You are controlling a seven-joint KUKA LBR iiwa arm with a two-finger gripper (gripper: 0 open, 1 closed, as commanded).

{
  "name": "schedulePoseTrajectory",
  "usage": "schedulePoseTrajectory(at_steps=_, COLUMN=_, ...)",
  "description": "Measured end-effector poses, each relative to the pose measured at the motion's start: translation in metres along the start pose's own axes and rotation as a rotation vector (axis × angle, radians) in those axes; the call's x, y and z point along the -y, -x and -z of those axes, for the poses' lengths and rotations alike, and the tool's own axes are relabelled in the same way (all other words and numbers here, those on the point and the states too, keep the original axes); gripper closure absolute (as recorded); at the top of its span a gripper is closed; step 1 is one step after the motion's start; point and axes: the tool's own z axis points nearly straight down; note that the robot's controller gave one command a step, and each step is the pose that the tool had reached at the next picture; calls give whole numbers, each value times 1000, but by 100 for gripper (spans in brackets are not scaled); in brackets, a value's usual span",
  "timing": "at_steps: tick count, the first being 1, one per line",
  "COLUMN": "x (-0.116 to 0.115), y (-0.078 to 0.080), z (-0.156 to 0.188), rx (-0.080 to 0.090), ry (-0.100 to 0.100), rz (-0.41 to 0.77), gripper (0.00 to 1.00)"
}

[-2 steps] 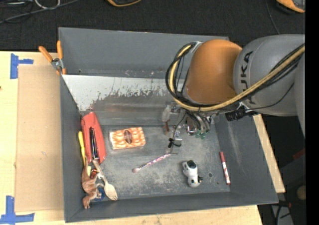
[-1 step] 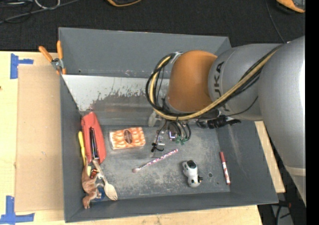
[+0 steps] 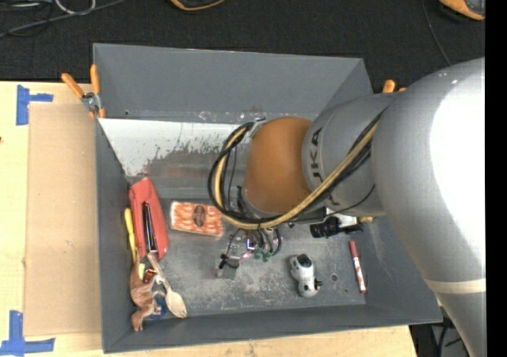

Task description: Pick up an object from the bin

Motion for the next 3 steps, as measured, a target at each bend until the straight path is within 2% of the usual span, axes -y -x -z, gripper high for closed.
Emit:
schedulePoseTrajectory(at_steps=1, x=-2, y=23, z=-4, rx=1, ry=2, rz=11, gripper=0)
schedulePoseTrajectory(at_steps=2, x=62, y=25, z=7, rx=-7, ry=0, rz=94, gripper=0)
schedulePoseTrajectory(at_steps=3, x=58, y=47, z=49, rx=-2, ry=0, rz=1, gripper=0)
